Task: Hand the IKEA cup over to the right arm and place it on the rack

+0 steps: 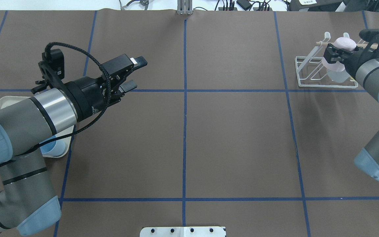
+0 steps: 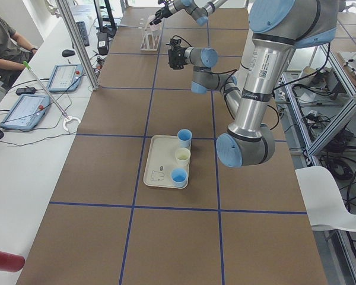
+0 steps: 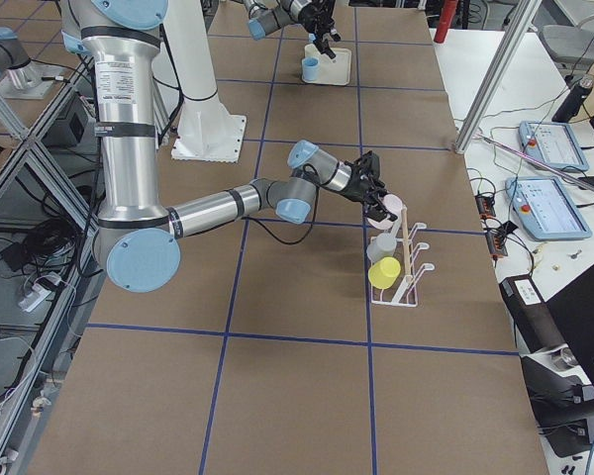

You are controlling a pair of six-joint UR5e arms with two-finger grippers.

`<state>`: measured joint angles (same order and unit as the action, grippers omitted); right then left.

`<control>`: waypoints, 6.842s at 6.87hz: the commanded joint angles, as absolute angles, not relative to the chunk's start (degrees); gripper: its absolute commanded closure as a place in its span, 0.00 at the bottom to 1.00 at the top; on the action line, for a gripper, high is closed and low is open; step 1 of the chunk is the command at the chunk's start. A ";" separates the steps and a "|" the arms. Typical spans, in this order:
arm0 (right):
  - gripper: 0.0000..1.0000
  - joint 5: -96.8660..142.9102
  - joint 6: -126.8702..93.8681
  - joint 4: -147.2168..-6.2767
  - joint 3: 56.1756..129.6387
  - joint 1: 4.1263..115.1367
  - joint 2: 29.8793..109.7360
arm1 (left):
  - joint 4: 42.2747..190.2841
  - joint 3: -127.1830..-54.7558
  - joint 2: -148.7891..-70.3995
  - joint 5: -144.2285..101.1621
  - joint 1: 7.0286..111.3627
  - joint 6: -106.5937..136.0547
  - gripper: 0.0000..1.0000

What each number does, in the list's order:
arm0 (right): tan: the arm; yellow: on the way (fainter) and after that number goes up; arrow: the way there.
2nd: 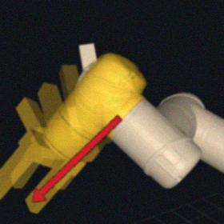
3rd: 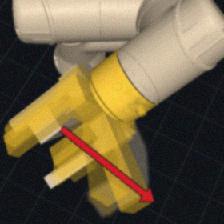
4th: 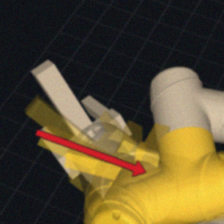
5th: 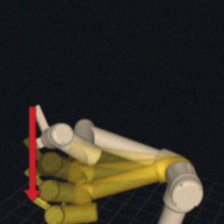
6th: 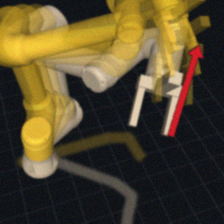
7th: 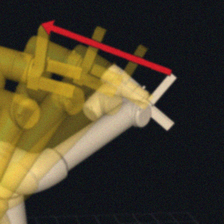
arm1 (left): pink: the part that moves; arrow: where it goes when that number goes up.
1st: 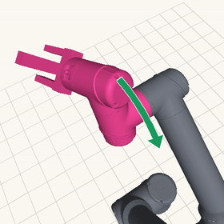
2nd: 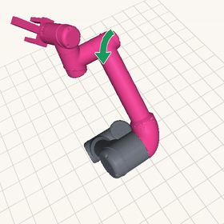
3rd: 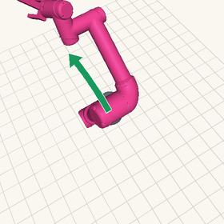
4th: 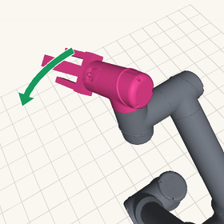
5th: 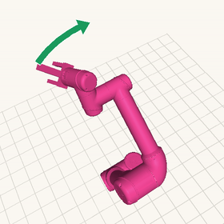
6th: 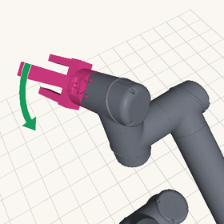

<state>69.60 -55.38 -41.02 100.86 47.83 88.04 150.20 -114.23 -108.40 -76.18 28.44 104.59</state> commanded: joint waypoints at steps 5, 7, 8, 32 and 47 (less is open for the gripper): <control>0.00 69.43 -53.96 -40.61 98.53 47.64 86.57 | 150.21 -113.99 -108.28 -76.20 28.48 104.59 0.00; 0.00 69.78 -53.62 -40.52 98.79 47.64 86.57 | 150.21 -114.08 -108.28 -76.20 28.48 104.59 0.00; 0.00 70.74 -53.61 -40.87 100.53 47.64 86.49 | 149.77 -114.52 -107.67 -79.07 28.82 104.33 0.00; 0.00 106.61 -76.46 -51.33 112.85 47.46 75.06 | 118.21 -99.05 -78.49 -126.20 67.68 3.43 0.00; 0.00 106.61 -76.38 -51.33 112.76 47.46 75.06 | 115.06 -101.39 -78.40 -130.17 63.89 3.43 1.00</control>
<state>106.61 -76.30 -51.33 112.76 47.50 75.06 116.43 -98.56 -78.75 -130.12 63.24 3.22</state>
